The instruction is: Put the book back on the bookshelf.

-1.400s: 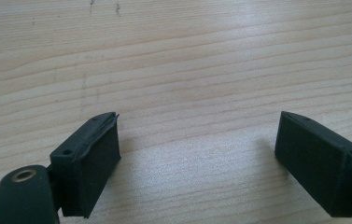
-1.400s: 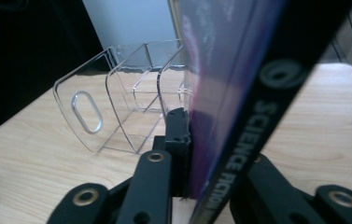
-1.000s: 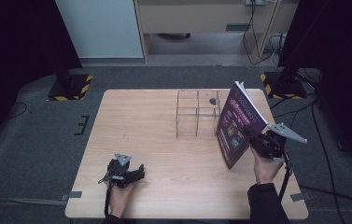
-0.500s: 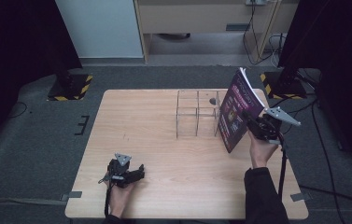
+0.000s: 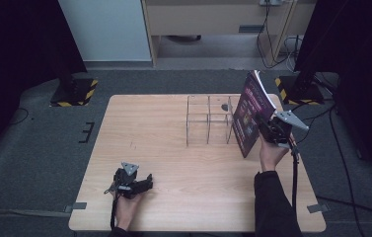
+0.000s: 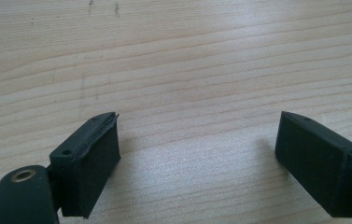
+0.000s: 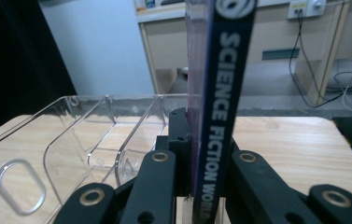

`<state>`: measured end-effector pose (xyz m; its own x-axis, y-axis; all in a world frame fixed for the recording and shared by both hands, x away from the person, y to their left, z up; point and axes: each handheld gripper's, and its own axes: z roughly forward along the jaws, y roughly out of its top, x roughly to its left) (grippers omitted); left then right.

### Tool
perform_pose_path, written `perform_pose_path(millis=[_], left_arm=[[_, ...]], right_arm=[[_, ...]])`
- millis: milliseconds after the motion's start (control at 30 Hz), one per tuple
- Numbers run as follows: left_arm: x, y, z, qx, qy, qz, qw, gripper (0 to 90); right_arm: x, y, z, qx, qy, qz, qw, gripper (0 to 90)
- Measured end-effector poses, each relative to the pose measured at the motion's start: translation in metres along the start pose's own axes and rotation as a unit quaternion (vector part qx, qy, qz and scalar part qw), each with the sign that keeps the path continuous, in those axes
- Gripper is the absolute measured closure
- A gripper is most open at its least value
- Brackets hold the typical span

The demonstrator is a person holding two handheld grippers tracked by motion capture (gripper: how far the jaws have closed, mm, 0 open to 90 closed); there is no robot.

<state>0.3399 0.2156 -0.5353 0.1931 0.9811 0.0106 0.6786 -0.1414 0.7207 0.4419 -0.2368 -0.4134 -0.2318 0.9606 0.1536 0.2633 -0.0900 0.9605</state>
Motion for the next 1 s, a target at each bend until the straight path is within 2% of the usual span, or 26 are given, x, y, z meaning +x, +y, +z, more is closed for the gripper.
perform_pose_path(millis=[133, 367, 567, 667, 1000], left_arm=[[0.0, 0.0, 0.0, 0.0, 0.0, 0.0, 1.0, 12.8], [0.0, 0.0, 0.0, 0.0, 0.0, 0.0, 1.0, 12.8], [0.0, 0.0, 0.0, 0.0, 0.0, 0.0, 1.0, 12.9], [0.0, 0.0, 0.0, 0.0, 0.0, 0.0, 1.0, 12.8], [0.0, 0.0, 0.0, 0.0, 0.0, 0.0, 1.0, 12.8]], right_arm=[[0.002, -0.002, -0.001, -0.018, -0.013, 0.001, 0.9997, 84.5], [0.002, -0.008, -0.003, -0.018, -0.023, -0.007, 0.9995, 84.1], [0.002, -0.008, -0.004, -0.013, -0.012, -0.011, 0.9998, 80.7], [0.002, -0.008, -0.004, -0.009, -0.004, -0.004, 0.9999, 76.4], [0.003, -0.01, 0.0, 0.008, 0.001, -0.01, 0.9999, 66.6]])
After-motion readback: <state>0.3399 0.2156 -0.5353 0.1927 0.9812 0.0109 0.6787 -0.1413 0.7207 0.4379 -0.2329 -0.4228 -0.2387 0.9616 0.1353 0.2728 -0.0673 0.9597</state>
